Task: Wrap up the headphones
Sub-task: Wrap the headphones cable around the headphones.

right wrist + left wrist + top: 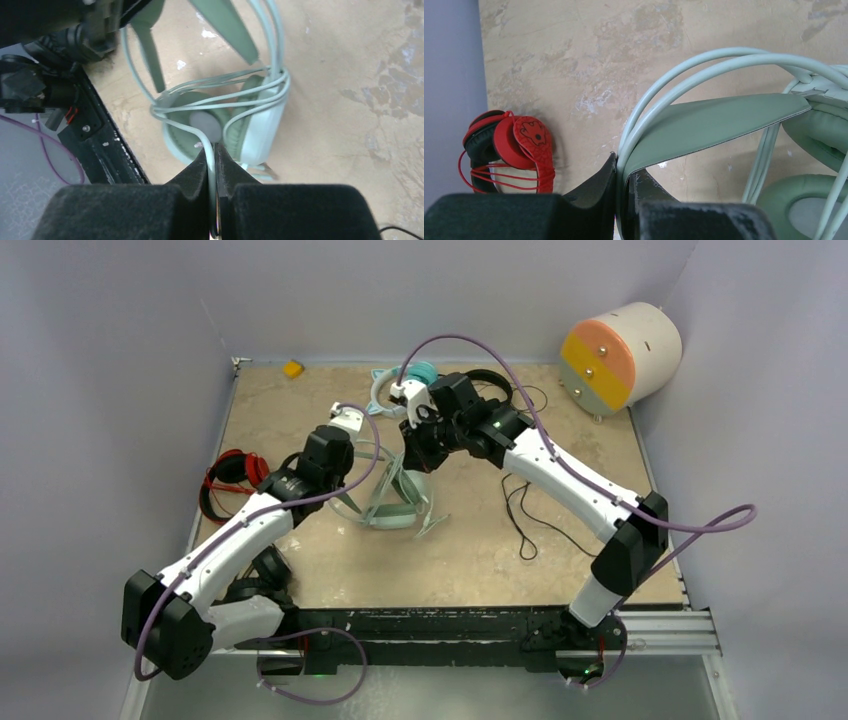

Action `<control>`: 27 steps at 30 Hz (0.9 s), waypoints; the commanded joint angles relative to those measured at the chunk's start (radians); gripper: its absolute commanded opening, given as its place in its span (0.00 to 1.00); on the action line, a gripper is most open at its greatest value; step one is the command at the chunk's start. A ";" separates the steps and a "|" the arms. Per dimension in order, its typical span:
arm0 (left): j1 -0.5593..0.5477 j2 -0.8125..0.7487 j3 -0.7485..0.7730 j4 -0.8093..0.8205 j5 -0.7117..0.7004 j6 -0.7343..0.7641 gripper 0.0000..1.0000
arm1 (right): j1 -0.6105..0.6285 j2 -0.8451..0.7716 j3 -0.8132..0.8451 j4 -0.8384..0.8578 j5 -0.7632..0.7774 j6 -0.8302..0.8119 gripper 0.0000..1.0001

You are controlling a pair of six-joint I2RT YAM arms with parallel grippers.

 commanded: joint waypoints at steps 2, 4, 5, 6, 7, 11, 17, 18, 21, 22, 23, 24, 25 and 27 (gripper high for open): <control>-0.023 -0.024 0.019 0.059 0.047 0.011 0.00 | -0.061 0.040 0.077 -0.048 0.022 -0.031 0.05; -0.023 -0.027 0.024 0.055 0.067 0.007 0.00 | -0.079 0.058 0.084 -0.055 0.045 -0.032 0.06; -0.025 -0.031 0.024 0.054 0.075 0.007 0.00 | -0.088 0.066 0.084 -0.057 0.062 -0.033 0.06; -0.025 -0.033 0.023 0.054 0.083 0.006 0.00 | -0.096 0.072 0.083 -0.059 0.076 -0.035 0.06; -0.026 -0.035 0.024 0.049 0.090 0.005 0.00 | -0.103 0.078 0.081 -0.060 0.095 -0.035 0.07; -0.030 -0.043 0.022 0.035 0.114 0.001 0.00 | -0.136 0.101 0.081 -0.079 0.190 -0.045 0.22; -0.033 -0.050 0.035 0.018 0.153 -0.015 0.00 | -0.170 0.124 0.089 -0.086 0.254 -0.051 0.30; -0.034 -0.051 0.040 0.013 0.165 -0.019 0.00 | -0.172 0.130 0.094 -0.086 0.258 -0.051 0.29; -0.034 -0.073 0.053 -0.006 0.275 -0.033 0.00 | -0.180 0.141 0.089 -0.069 0.236 -0.051 0.28; -0.034 -0.087 0.053 -0.005 0.324 -0.045 0.00 | -0.184 0.143 0.081 -0.060 0.223 -0.075 0.28; -0.034 -0.098 0.058 -0.008 0.361 -0.064 0.00 | -0.187 0.147 0.073 -0.050 0.206 -0.081 0.27; -0.034 -0.106 0.070 -0.018 0.398 -0.094 0.00 | -0.195 0.149 0.063 -0.040 0.187 -0.081 0.27; -0.034 -0.110 0.087 -0.031 0.425 -0.125 0.00 | -0.204 0.150 0.048 -0.027 0.149 -0.078 0.26; -0.034 -0.103 0.140 -0.077 0.450 -0.191 0.00 | -0.233 0.138 -0.003 0.031 0.046 -0.064 0.25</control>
